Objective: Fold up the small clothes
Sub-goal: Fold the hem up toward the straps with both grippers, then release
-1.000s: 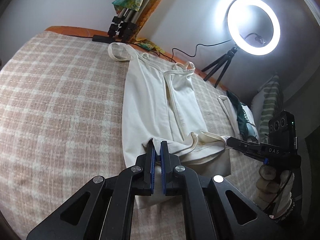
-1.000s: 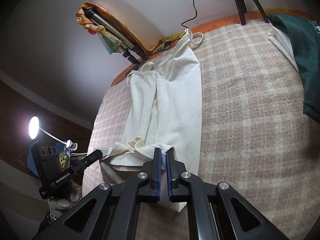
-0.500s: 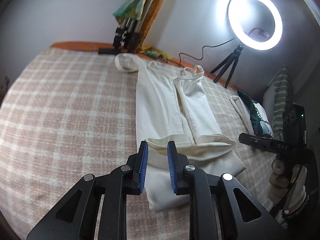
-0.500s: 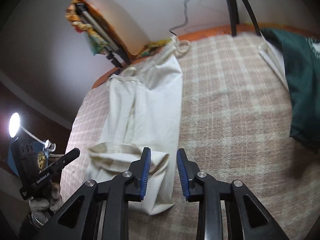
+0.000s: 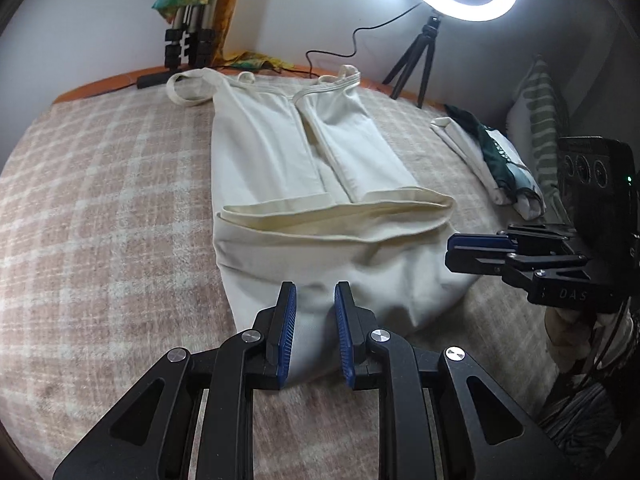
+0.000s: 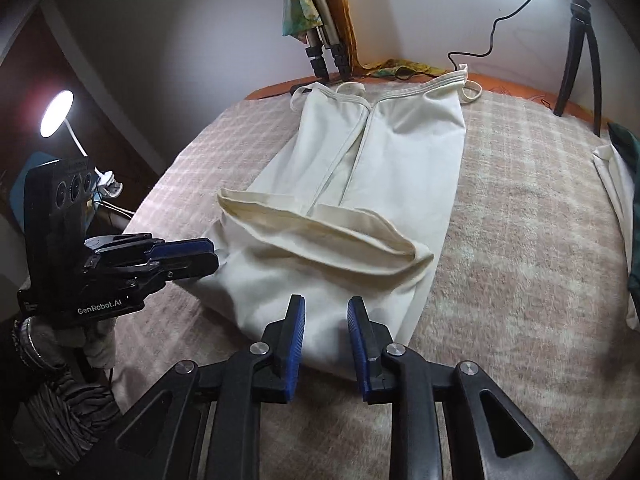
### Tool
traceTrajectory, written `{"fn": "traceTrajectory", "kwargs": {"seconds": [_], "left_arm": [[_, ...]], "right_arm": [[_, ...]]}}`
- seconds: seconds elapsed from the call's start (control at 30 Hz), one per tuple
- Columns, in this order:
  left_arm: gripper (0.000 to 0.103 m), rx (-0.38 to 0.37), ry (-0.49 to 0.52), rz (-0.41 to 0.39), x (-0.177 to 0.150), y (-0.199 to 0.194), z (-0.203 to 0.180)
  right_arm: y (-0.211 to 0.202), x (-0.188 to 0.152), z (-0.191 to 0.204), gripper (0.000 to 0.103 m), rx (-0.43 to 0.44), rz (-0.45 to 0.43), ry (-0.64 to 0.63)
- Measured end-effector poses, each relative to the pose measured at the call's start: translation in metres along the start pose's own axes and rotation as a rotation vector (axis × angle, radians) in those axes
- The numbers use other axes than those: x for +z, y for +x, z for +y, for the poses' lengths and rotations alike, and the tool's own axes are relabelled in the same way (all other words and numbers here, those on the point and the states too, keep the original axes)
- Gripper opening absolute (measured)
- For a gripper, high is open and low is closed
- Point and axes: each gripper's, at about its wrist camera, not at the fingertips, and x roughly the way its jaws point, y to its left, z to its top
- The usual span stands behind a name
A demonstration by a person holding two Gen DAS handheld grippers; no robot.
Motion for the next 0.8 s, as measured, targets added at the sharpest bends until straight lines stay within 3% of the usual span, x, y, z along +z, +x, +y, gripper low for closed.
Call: {"fn": "traceTrajectory", "kwargs": {"seconds": [0.1, 0.2, 0.3, 0.37, 0.5, 0.6, 0.77, 0.8], "left_arm": [[0.018, 0.015, -0.015, -0.016, 0.011, 0.008, 0.005], [0.018, 0.036, -0.038, -0.058, 0.02, 0.01, 0.011], [0.019, 0.093, -0.039, -0.096, 0.026, 0.008, 0.015], [0.02, 0.094, -0.041, -0.109, 0.025, 0.002, 0.015], [0.02, 0.067, 0.023, -0.119, 0.012, -0.013, 0.0], [0.02, 0.089, 0.11, -0.133, 0.0, -0.02, -0.015], [0.02, 0.07, 0.152, -0.115, -0.01, -0.019, -0.024], [0.02, 0.073, 0.155, -0.112, -0.011, -0.018, -0.024]], "right_arm": [[0.014, 0.008, -0.006, 0.022, -0.022, 0.01, -0.003], [0.019, 0.019, -0.023, 0.022, -0.052, -0.03, 0.071], [0.013, 0.026, -0.037, 0.03, -0.141, -0.084, 0.132], [0.005, 0.026, -0.038, 0.03, -0.177, -0.102, 0.136], [-0.012, 0.013, -0.019, 0.03, -0.143, -0.118, 0.068], [-0.018, -0.005, -0.008, 0.032, -0.206, -0.103, 0.036], [-0.021, -0.032, -0.028, 0.035, -0.052, -0.048, 0.198], [-0.019, -0.035, -0.031, 0.03, -0.021, -0.043, 0.223]]}}
